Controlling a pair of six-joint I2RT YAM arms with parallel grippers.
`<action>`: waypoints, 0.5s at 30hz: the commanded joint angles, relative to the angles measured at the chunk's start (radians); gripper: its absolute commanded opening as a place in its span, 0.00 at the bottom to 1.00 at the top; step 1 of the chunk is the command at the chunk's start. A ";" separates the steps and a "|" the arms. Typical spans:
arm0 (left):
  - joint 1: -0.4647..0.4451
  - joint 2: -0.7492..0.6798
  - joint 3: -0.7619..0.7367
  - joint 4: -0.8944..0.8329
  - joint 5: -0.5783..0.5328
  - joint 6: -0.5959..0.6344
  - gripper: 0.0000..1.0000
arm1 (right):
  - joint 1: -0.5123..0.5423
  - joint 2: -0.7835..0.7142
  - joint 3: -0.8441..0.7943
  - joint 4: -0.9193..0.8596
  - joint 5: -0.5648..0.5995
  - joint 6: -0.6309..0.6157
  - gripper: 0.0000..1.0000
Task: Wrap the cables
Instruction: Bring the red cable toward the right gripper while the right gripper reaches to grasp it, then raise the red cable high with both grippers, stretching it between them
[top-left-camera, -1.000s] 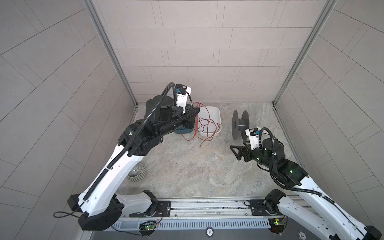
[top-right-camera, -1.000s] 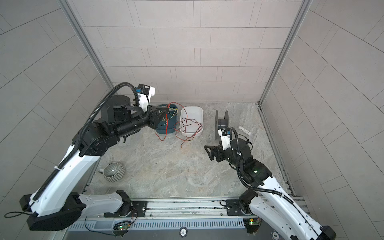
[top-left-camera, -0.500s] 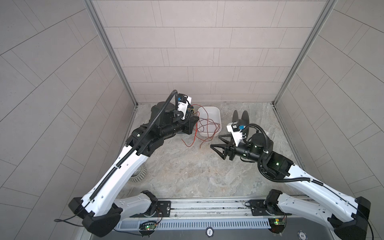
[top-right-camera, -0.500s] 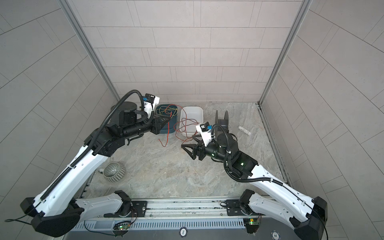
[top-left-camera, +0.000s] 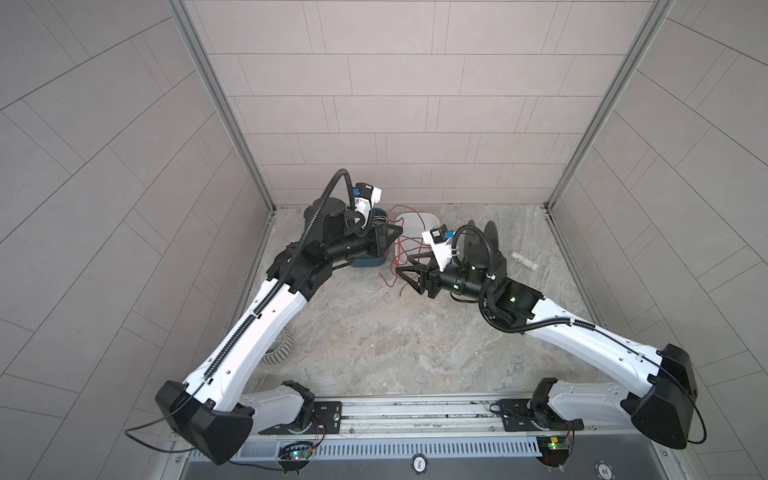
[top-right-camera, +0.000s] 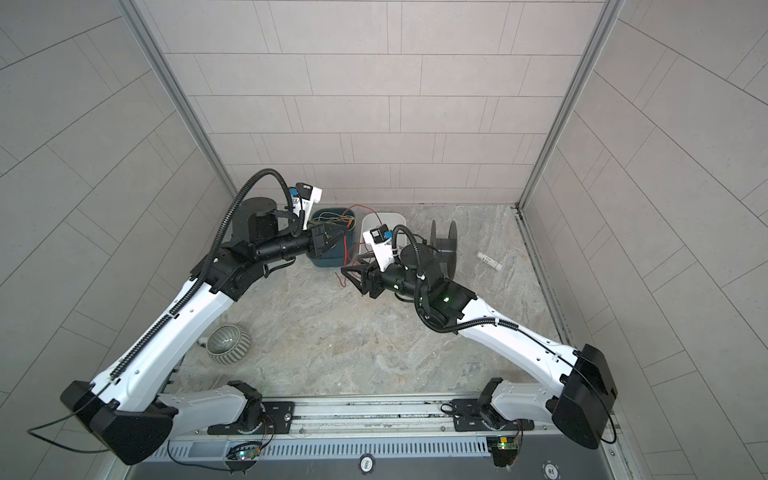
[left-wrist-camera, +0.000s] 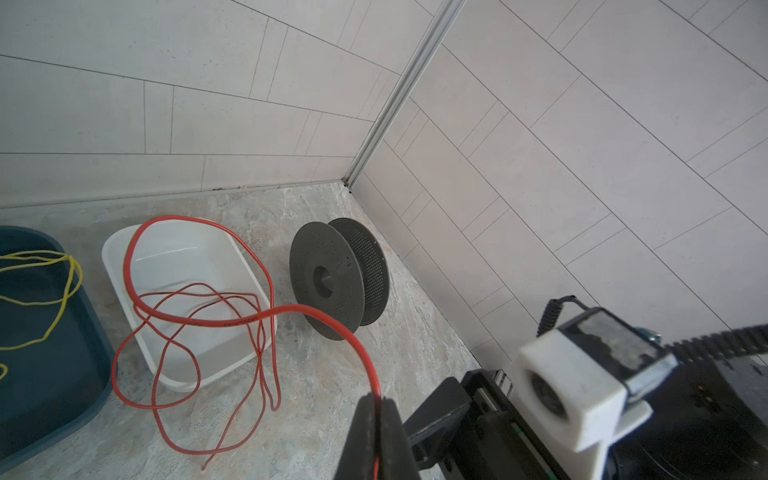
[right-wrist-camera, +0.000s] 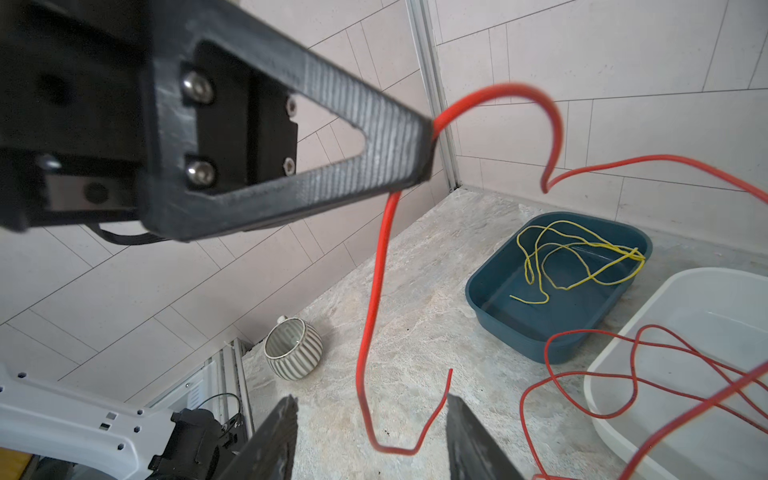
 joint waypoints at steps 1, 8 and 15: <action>0.005 0.008 -0.010 0.054 0.059 -0.021 0.00 | 0.004 0.023 0.042 0.059 -0.019 0.016 0.51; 0.005 0.014 -0.015 0.052 0.044 -0.023 0.00 | 0.005 0.052 0.052 0.068 0.030 0.033 0.00; 0.007 0.002 -0.003 0.009 -0.033 -0.050 0.75 | 0.004 -0.006 0.034 0.045 0.199 0.080 0.00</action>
